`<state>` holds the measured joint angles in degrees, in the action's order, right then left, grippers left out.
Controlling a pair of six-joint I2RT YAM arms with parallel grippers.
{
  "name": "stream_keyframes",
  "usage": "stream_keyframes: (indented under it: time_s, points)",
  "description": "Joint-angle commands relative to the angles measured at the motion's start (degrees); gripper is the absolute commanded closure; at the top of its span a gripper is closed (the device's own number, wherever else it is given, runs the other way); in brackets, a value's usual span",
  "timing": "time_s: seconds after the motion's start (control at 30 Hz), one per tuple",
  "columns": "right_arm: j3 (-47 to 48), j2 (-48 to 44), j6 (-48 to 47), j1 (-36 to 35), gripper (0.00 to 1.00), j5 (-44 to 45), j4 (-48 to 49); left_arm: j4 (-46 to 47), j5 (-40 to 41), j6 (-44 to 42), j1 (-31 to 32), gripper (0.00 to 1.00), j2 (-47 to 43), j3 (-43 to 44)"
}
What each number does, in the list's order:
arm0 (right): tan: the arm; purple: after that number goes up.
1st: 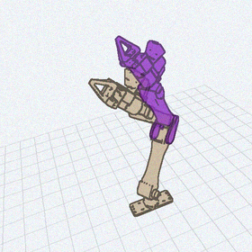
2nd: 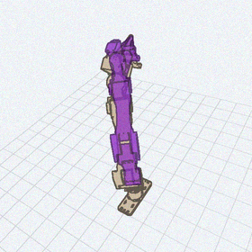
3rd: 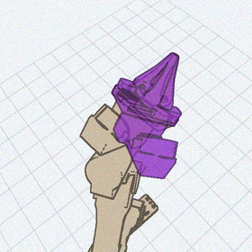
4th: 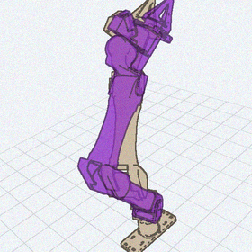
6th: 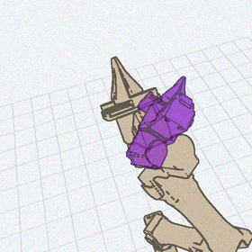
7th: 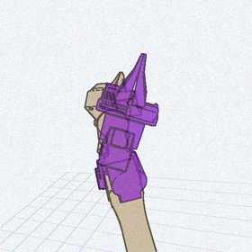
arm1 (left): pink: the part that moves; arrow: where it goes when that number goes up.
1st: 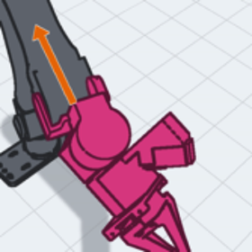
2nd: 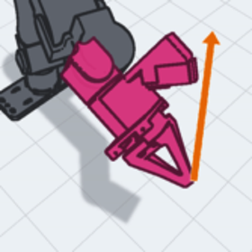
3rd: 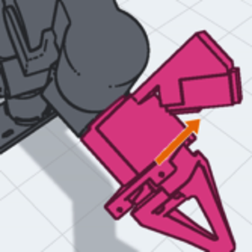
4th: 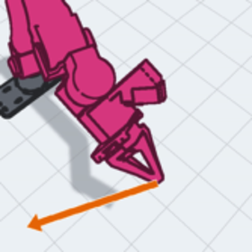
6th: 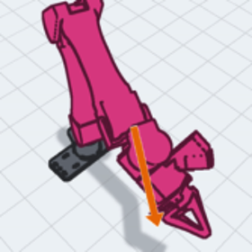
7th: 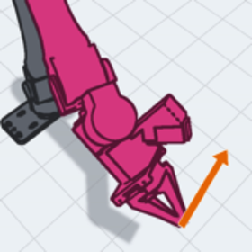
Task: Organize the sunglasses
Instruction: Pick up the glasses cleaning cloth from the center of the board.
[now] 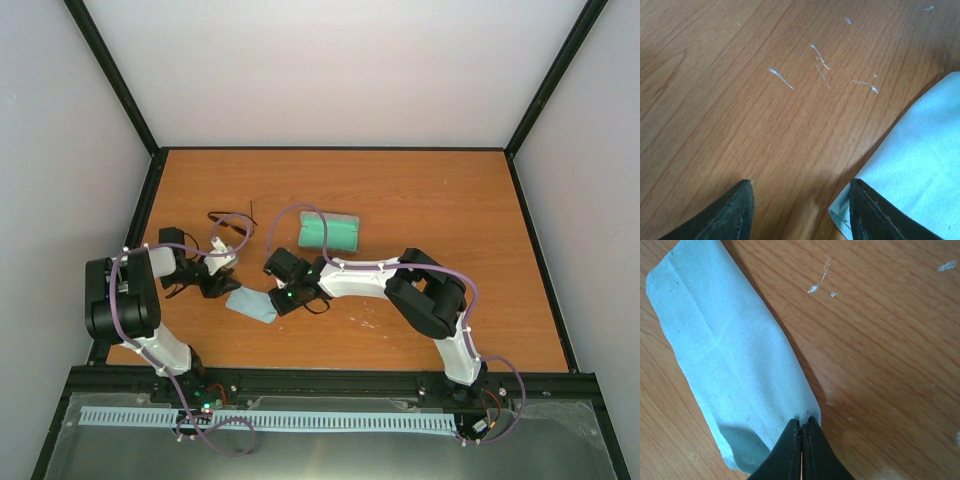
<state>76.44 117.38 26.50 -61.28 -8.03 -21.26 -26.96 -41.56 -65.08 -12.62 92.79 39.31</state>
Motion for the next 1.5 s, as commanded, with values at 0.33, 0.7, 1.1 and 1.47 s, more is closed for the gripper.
stream_keyframes:
  time_s: [0.33,0.7,1.1,1.47]
  points:
    - [-0.44,3.2,0.13,-0.95,0.97,2.07,-5.73,-0.6,1.75,-2.73,1.79,0.58,3.93,1.73]
    - [0.87,3.99,-0.05,-0.86,0.97,2.19,-5.88,-3.71,1.92,-5.21,1.72,0.48,1.64,-0.08]
    - [0.44,4.09,0.18,-0.78,0.96,2.08,-5.44,-4.91,2.37,-6.35,1.07,0.52,0.01,-0.65]
    - [-0.15,4.08,0.3,-0.73,0.96,1.85,-4.77,-8.25,-6.2,-5.99,-2.19,0.41,-2.84,3.53]
